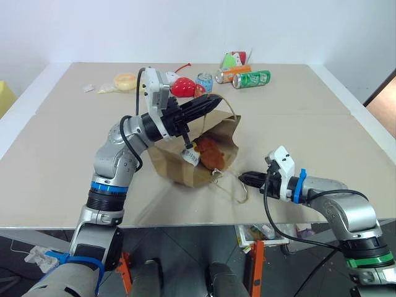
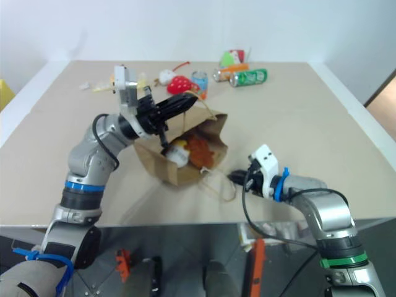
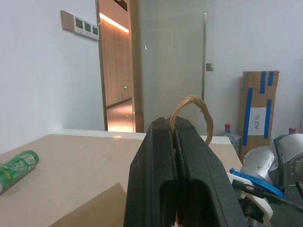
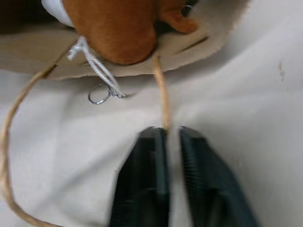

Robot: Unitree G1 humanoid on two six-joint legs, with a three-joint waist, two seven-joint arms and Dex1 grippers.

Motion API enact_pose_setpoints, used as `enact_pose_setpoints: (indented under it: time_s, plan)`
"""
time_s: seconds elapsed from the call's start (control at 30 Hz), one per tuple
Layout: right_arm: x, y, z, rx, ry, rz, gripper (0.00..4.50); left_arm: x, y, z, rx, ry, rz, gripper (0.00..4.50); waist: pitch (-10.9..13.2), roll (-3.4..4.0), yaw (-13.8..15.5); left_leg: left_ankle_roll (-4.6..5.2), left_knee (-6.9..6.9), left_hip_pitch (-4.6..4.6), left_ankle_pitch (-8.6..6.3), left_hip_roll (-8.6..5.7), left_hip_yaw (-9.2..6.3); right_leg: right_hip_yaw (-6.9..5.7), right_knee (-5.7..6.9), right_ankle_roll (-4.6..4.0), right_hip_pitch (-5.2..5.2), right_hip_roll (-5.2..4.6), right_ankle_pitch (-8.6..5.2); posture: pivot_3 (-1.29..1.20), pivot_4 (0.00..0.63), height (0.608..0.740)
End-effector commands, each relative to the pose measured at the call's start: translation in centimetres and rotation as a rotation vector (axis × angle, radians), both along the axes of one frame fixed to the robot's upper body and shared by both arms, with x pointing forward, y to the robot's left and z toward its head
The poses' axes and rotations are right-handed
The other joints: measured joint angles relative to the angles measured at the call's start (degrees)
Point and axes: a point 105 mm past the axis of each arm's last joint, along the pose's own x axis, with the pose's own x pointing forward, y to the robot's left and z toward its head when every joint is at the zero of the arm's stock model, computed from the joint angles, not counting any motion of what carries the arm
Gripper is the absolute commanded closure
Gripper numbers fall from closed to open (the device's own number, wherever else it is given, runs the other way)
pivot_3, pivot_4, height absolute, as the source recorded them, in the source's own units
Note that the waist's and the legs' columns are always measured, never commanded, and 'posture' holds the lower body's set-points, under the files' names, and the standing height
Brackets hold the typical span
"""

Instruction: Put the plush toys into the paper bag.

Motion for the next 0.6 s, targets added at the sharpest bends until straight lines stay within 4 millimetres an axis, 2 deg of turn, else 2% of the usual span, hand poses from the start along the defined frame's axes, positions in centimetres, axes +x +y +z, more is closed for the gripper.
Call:
enact_pose_setpoints:
  time_s: [0.03,0.37,0.53,0.6]
  plan:
    - [0.1,-0.1,2.3,0.025,-0.076,0.019,4.41,-0.4,0.4,1.8,-0.042,-0.045,0.005,4.50,0.00,0.00,0.00,0.00,0.00,0.00,0.00,0.00,0.00,0.00,0.00,0.00,0.00,0.00,0.00,0.00,0.150,0.740]
    - [-0.5,0.6,3.6,0.092,-0.089,0.075,4.41,0.3,1.1,2.5,-0.098,0.004,0.030,4.50,0.00,0.00,0.00,0.00,0.00,0.00,0.00,0.00,0.00,0.00,0.00,0.01,0.00,0.00,0.01,0.00,0.150,0.740]
    - [-0.3,1.2,7.6,0.252,-0.159,0.094,4.41,1.1,1.4,3.3,-0.159,0.092,0.030,4.50,0.00,0.00,-0.03,0.00,0.01,0.00,0.00,0.00,0.00,0.00,0.00,0.02,0.00,0.00,0.05,0.00,0.150,0.740]
    - [-0.7,1.4,9.5,0.327,-0.184,0.122,4.41,1.6,1.8,4.2,-0.229,0.206,0.004,4.50,0.00,-0.01,-0.01,0.01,0.03,0.00,0.01,0.00,-0.04,-0.01,0.00,0.04,0.01,0.01,0.08,0.00,0.150,0.740]
